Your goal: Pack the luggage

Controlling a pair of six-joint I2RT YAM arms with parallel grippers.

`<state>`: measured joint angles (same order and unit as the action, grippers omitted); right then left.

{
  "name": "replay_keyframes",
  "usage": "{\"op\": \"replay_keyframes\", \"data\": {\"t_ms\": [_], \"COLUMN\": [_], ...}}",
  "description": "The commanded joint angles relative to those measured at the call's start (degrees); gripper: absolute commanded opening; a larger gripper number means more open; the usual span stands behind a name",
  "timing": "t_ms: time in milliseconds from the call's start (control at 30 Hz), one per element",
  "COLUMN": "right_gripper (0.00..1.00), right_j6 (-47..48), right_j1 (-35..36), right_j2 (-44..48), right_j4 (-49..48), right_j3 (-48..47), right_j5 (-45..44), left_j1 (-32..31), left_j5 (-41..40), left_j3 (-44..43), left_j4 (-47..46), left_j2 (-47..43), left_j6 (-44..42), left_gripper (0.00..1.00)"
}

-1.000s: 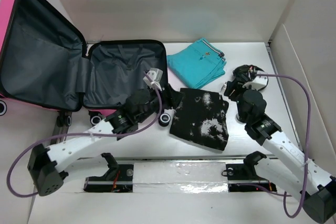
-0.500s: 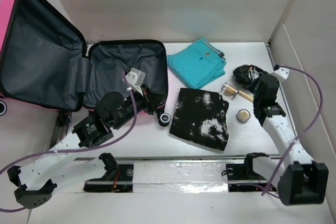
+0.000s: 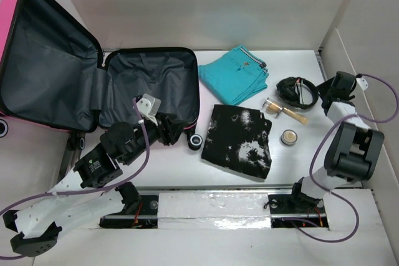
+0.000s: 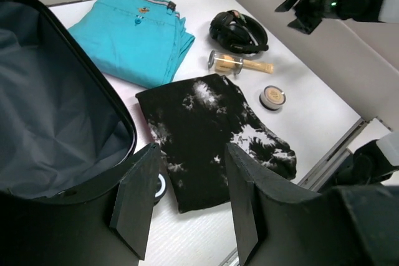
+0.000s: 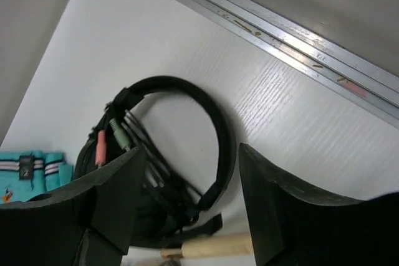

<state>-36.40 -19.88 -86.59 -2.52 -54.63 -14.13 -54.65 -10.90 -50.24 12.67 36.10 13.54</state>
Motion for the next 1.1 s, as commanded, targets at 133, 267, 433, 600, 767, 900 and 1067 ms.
{"op": "replay_keyframes", "data": {"t_ms": [133,267,433,600,767,900,1067], "right_gripper": [0.6,0.59,0.51,0.4,0.34,0.14,0.0], "right_j6": [-2.1,-2.4,-1.4,-2.1,-0.3,0.7,-0.3], "right_j1": [-3.0,-3.0,-3.0,-3.0,-3.0,-3.7,-5.8], "right_j2": [-14.0,-16.4,-20.9,-21.3,-23.1,-24.1,-19.5], "right_j4": [2.3,2.3,9.6,9.1,12.8,14.9,7.0], "right_j3": [-11.3,-12.2,-15.9,-13.9,-16.8,-17.9,-12.2], "right_j5": [11.1,10.3,11.0,9.9,9.6,9.5,18.0], "left_j1": [-0.1,-0.1,-0.1,-0.1,-0.1,-0.1,-0.1], "left_j5": [1.6,0.9,0.8,0.3,0.3,0.3,-0.4], "left_j3": [0.0,0.1,0.1,0.2,0.3,0.2,0.5], "left_j4": [-2.2,-2.5,-2.5,-2.6,-2.6,-2.6,-2.8], "left_j2": [-0.4,-1.1,-1.9,-2.4,-2.5,-3.0,-3.7], "left_j6": [-0.8,-0.8,-0.8,-0.7,-0.7,-0.6,-0.7], "left_gripper": [0.44,0.44,0.44,0.44,0.44,0.44,0.44]}}
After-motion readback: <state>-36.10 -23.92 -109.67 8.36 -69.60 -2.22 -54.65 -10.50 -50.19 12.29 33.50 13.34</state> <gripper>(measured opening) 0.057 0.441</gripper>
